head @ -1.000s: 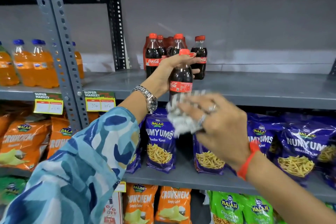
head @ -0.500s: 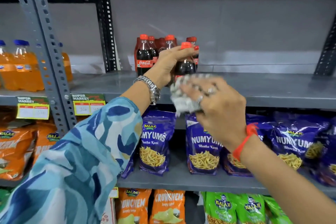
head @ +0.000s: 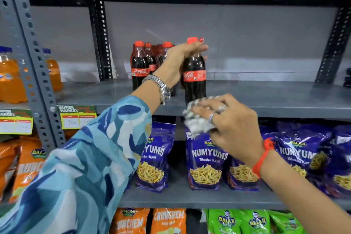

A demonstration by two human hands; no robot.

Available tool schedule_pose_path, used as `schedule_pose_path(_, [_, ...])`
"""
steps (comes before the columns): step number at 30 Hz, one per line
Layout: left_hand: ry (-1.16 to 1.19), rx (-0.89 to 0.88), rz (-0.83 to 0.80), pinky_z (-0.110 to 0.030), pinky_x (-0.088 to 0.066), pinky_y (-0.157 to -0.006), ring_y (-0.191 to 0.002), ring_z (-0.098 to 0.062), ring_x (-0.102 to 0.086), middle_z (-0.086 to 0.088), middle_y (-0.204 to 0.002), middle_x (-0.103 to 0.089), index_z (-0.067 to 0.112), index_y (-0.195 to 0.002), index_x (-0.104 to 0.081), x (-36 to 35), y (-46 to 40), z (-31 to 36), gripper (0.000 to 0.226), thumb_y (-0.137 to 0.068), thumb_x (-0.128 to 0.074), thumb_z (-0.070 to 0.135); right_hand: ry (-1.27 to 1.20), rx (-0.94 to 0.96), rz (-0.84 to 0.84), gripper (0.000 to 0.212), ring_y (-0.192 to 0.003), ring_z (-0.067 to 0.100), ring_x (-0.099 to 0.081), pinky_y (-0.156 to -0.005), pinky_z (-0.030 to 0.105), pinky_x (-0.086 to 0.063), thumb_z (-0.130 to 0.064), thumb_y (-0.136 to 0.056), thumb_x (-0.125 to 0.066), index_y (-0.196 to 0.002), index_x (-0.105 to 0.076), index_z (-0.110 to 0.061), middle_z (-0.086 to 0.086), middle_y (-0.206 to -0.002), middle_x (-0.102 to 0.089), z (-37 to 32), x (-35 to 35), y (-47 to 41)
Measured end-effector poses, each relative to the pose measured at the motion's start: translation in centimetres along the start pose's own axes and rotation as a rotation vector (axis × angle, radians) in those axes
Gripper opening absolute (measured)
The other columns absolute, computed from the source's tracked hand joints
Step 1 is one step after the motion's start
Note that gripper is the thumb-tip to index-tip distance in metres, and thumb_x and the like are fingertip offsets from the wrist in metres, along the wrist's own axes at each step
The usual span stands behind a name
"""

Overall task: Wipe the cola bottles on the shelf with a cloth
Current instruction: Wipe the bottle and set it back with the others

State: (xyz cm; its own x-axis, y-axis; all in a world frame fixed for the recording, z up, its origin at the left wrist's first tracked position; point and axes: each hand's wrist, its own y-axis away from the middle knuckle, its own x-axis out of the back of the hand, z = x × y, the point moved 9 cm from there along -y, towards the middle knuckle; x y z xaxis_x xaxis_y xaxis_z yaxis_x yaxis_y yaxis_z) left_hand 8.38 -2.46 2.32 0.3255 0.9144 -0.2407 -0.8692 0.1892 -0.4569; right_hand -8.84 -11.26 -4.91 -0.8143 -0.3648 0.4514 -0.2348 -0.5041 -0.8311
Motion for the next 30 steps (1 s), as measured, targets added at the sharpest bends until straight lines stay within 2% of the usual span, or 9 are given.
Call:
schedule_pose_path(2, [-0.008, -0.029, 0.014, -0.025, -0.055, -0.063, -0.074, -0.02, -0.072, -0.001, -0.079, -0.076, 0.008, -0.093, -0.065, -0.6, -0.9, 1.0, 0.016, -0.079, -0.067, 0.015, 0.039, -0.057, 0.053, 0.049, -0.084, 0.026, -0.062, -0.06, 0.026, -0.049, -0.009, -0.06, -0.064, -0.106, -0.07, -0.024, -0.008, -0.102, -0.071, 1.8, 0.9, -0.7])
schedule_pose_path(4, [-0.061, -0.053, 0.048, -0.026, -0.054, -0.066, -0.076, -0.021, -0.071, -0.002, -0.078, -0.075, 0.009, -0.089, -0.067, -0.8, -1.9, 1.5, 0.013, -0.076, -0.07, 0.012, 0.072, -0.094, 0.078, 0.052, -0.083, 0.027, -0.062, -0.059, 0.025, -0.048, -0.008, -0.057, -0.064, -0.106, -0.07, -0.024, -0.008, -0.101, -0.072, 3.2, 1.4, -1.1])
schedule_pose_path(8, [-0.189, -0.045, 0.057, -0.03, -0.053, -0.081, -0.085, -0.023, -0.066, -0.006, -0.087, -0.07, 0.002, -0.102, -0.065, -1.9, -2.9, 0.5, 0.029, -0.074, -0.073, 0.005, 0.117, -0.136, 0.126, 0.048, -0.081, 0.025, -0.062, -0.058, 0.021, -0.041, -0.015, -0.062, -0.052, -0.105, -0.071, -0.024, -0.009, -0.098, -0.072, 4.8, 1.8, -1.6])
schedule_pose_path(11, [-0.215, -0.037, 0.058, -0.032, -0.049, -0.095, -0.096, -0.023, -0.063, -0.009, -0.096, -0.067, 0.001, -0.104, -0.063, -1.8, -3.4, -0.8, 0.028, -0.077, -0.069, 0.002, 0.136, -0.156, 0.126, 0.05, -0.08, 0.025, -0.061, -0.058, 0.019, -0.037, -0.01, -0.057, -0.064, -0.105, -0.071, -0.024, -0.008, -0.097, -0.072, 5.7, 1.6, -1.2])
schedule_pose_path(14, [-0.225, -0.04, 0.052, -0.025, -0.052, -0.086, -0.088, -0.019, -0.064, -0.008, -0.094, -0.068, 0.002, -0.103, -0.063, -1.6, -3.8, -1.0, 0.025, -0.078, -0.068, 0.001, 0.135, -0.164, 0.104, 0.056, -0.079, 0.026, -0.062, -0.055, 0.022, -0.043, -0.005, -0.051, -0.076, -0.104, -0.071, -0.022, -0.006, -0.097, -0.072, 6.3, 1.1, -0.6])
schedule_pose_path(18, [-0.268, -0.035, 0.099, -0.03, -0.05, -0.091, -0.093, -0.023, -0.063, -0.015, -0.105, -0.066, -0.001, -0.109, -0.062, -0.7, -4.5, -0.7, 0.034, -0.076, -0.069, -0.001, 0.139, -0.162, 0.074, 0.056, -0.079, 0.026, -0.062, -0.053, 0.023, -0.044, -0.003, -0.052, -0.075, -0.104, -0.071, -0.021, -0.007, -0.097, -0.072, 6.6, 0.5, -0.1])
schedule_pose_path(23, [-0.284, -0.024, 0.152, -0.026, -0.051, -0.084, -0.092, -0.021, -0.063, -0.016, -0.111, -0.067, 0.003, -0.106, -0.065, 0.7, -4.8, -0.8, 0.032, -0.074, -0.072, 0.001, 0.122, -0.162, 0.048, 0.053, -0.08, 0.025, -0.062, -0.054, 0.021, -0.042, -0.006, -0.053, -0.077, -0.104, -0.071, -0.021, -0.006, -0.097, -0.072, 6.3, -0.3, -0.1])
schedule_pose_path(26, [-0.295, -0.019, 0.156, -0.029, -0.05, -0.09, -0.095, -0.022, -0.064, -0.017, -0.112, -0.067, 0.004, -0.104, -0.065, 0.9, -5.0, -0.9, 0.033, -0.073, -0.073, 0.002, 0.112, -0.168, 0.036, 0.053, -0.08, 0.024, -0.062, -0.055, 0.02, -0.041, -0.007, -0.053, -0.077, -0.104, -0.071, -0.021, -0.007, -0.097, -0.072, 6.1, -0.8, -0.1])
schedule_pose_path(30, [-0.348, 0.004, 0.184, -0.034, -0.048, -0.095, -0.102, -0.026, -0.064, -0.018, -0.114, -0.066, 0.0, -0.113, -0.06, 1.6, -5.2, -0.8, 0.043, -0.073, -0.074, 0.005, 0.101, -0.167, 0.033, 0.054, -0.081, 0.024, -0.062, -0.055, 0.021, -0.042, -0.007, -0.053, -0.077, -0.105, -0.071, -0.021, -0.007, -0.097, -0.072, 5.9, -1.0, -0.2])
